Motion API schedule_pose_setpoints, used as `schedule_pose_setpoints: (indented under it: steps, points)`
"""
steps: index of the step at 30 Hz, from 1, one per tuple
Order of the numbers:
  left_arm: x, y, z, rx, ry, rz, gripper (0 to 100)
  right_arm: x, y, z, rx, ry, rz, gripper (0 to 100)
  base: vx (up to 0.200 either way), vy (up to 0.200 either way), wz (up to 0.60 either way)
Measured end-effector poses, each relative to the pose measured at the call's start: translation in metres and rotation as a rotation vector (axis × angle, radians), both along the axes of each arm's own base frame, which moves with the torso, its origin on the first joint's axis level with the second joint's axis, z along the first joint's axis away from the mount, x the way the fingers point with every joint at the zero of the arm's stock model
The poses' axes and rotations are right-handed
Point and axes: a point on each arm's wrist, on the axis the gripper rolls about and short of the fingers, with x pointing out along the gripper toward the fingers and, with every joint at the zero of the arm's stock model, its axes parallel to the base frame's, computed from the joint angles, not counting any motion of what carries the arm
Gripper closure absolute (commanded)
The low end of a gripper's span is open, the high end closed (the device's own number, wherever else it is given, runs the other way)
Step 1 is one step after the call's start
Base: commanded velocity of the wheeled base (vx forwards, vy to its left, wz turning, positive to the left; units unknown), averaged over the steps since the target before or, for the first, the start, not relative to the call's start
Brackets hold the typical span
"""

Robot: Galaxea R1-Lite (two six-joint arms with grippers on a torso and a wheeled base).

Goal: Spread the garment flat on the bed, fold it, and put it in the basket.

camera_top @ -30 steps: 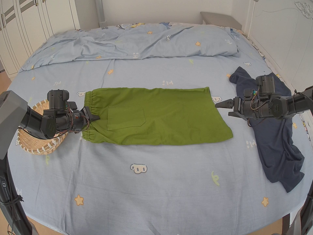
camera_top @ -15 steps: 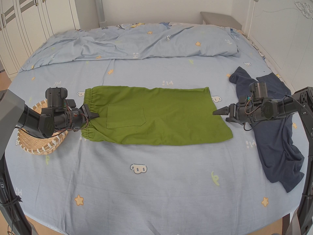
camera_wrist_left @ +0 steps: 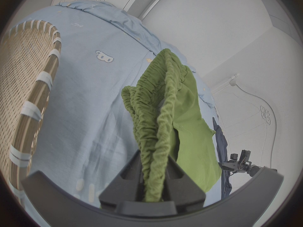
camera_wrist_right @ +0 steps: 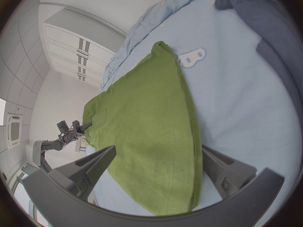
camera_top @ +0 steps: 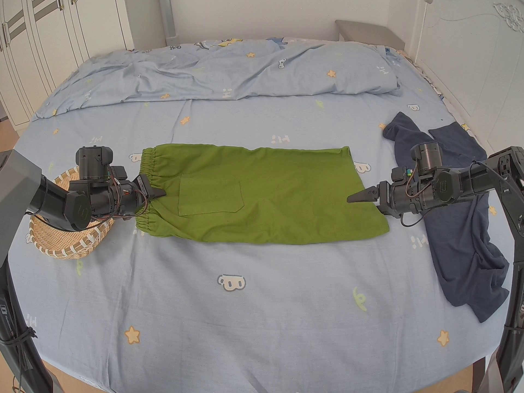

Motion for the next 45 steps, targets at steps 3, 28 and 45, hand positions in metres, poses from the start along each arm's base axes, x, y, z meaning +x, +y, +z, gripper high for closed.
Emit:
schedule_pose_setpoints:
  steps: [3,28,45]
  points:
    - [0.000,0.000,0.000,0.001,-0.001,0.000,100,0.000,0.002,-0.001,0.003,0.006,0.009,0,0.000,0.000,0.00]
    - [0.000,0.000,-0.001,0.000,0.005,0.001,100,0.004,-0.017,0.004,0.079,0.027,0.007,100,0.000,0.000,0.00]
    - [-0.032,0.006,0.008,0.011,0.151,-0.094,100,-0.058,-0.034,0.041,0.060,0.151,-0.017,100,0.000,0.000,0.00]
